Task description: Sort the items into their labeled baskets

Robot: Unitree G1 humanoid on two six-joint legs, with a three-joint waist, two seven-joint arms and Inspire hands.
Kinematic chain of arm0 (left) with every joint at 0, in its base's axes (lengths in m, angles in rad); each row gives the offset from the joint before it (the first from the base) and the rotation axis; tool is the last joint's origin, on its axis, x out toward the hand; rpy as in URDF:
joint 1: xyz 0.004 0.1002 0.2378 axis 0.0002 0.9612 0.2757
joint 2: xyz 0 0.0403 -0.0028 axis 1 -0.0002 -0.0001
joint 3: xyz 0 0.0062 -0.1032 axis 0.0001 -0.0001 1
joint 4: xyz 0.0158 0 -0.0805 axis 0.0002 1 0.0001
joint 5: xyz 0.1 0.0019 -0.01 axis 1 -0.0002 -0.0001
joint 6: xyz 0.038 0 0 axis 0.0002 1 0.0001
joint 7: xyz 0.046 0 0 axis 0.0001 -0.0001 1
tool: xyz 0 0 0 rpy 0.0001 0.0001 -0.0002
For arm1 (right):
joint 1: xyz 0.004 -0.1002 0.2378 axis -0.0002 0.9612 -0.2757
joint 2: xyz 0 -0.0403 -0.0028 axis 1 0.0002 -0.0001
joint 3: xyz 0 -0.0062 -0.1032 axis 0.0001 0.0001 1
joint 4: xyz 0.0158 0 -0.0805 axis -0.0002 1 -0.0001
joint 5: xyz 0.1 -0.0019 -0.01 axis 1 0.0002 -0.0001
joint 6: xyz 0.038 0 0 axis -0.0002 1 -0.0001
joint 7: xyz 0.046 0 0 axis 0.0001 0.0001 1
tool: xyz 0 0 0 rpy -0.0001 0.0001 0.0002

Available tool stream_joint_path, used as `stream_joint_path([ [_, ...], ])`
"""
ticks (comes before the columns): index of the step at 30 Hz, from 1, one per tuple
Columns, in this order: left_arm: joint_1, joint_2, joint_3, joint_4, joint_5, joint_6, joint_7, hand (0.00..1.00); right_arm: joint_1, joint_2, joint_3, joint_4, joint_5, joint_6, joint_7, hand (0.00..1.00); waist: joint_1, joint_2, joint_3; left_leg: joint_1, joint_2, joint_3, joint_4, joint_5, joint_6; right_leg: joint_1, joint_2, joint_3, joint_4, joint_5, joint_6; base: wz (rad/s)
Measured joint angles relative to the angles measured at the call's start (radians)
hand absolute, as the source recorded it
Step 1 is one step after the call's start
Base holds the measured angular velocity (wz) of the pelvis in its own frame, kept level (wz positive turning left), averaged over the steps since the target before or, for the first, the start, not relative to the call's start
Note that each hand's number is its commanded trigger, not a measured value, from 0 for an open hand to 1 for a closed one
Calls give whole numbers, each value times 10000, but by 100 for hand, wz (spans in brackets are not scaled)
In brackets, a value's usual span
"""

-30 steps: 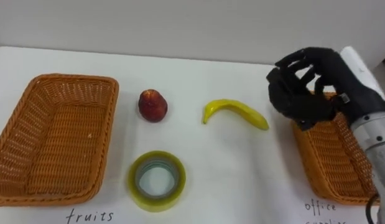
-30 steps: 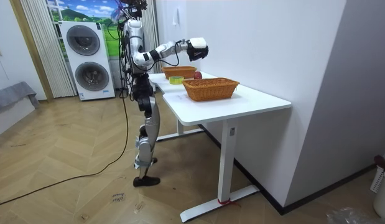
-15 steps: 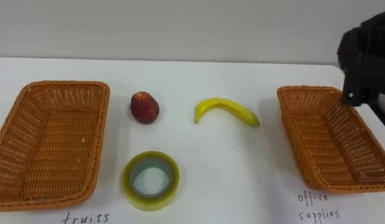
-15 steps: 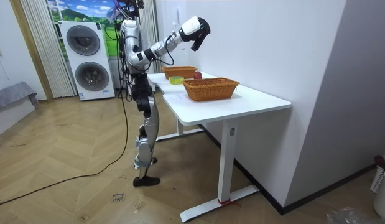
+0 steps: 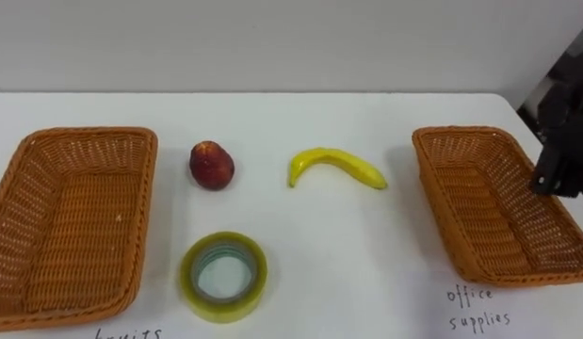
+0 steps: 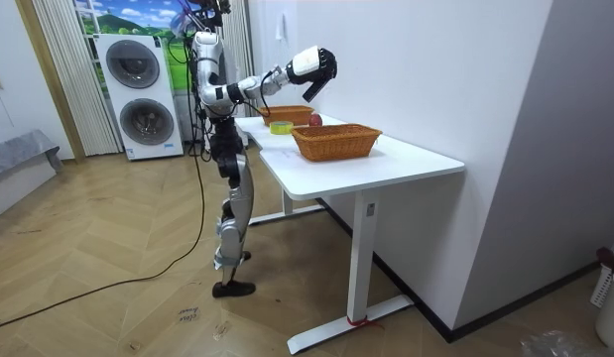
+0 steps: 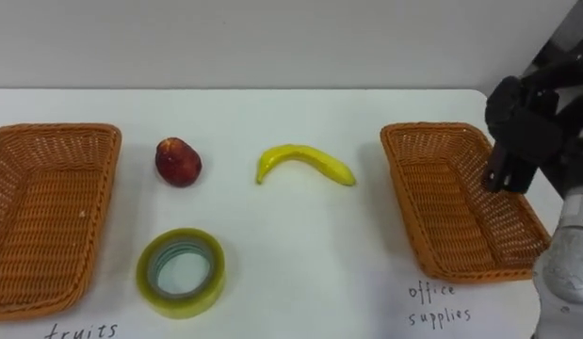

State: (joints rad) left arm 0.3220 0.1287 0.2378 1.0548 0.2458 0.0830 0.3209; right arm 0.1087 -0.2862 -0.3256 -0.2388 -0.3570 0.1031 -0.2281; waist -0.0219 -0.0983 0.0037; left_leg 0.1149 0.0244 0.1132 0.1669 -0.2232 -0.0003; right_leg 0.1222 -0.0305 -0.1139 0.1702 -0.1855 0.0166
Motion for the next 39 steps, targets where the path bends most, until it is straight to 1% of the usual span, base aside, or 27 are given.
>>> stream_joint_path([
  [2,4,0,-44,0,-9,7,-31,0,48,-1,32,111,120,0,62,100,26,29,15,-11,3,4,-10,-1,-1,-14,2,-6,5,0,0,0],
  [5,-22,-6,-63,-14,-9,12,-176,0,187,3,280,420,172,62,372,100,27,43,4,-17,3,25,-6,-1,-2,-30,2,-2,14,0,0,0],
  [6,-29,-8,-63,-16,-8,13,-255,0,295,7,371,420,181,70,553,62,32,57,-2,-20,2,43,-3,-1,-2,-41,1,4,14,0,0,0],
  [7,-26,-8,-61,-16,-7,15,-286,0,368,8,417,422,202,73,726,55,34,67,-2,-17,1,52,-8,-1,-1,-44,1,8,15,0,0,0],
  [8,-23,-8,-58,-16,-7,18,-286,0,385,8,425,422,221,74,800,0,34,69,-3,-17,0,57,-9,-1,-1,-46,0,9,15,0,0,0],
  [17,-11,-14,-61,-17,-37,24,-284,0,390,10,473,761,223,87,1602,0,31,82,-26,13,-3,105,-21,-1,2,-51,-7,16,8,0,0,0],
  [19,-11,-12,-60,-17,-125,24,-284,0,393,27,493,765,143,103,1815,0,21,123,-31,8,-2,112,-19,0,2,-55,-9,13,2,0,0,0],
  [22,-6,-12,-61,-20,-157,26,-284,0,393,26,492,764,42,103,1978,0,22,172,-72,12,2,116,-18,0,2,-47,-6,16,4,0,0,0],
  [27,-5,-12,-60,-24,-158,28,-284,0,393,26,493,764,38,110,2087,0,25,148,-85,14,1,117,-17,0,1,-42,-4,30,10,0,0,0],
  [33,-1,-12,-61,-24,-172,27,-284,0,392,27,493,764,11,110,2143,0,18,117,-79,17,0,119,-13,0,1,-38,-6,19,10,0,0,0],
  [39,-2,-12,-64,-24,-173,26,-284,0,392,28,493,764,9,110,2322,0,16,95,-47,15,0,119,-28,-1,1,-44,-6,13,7,0,0,0],
])
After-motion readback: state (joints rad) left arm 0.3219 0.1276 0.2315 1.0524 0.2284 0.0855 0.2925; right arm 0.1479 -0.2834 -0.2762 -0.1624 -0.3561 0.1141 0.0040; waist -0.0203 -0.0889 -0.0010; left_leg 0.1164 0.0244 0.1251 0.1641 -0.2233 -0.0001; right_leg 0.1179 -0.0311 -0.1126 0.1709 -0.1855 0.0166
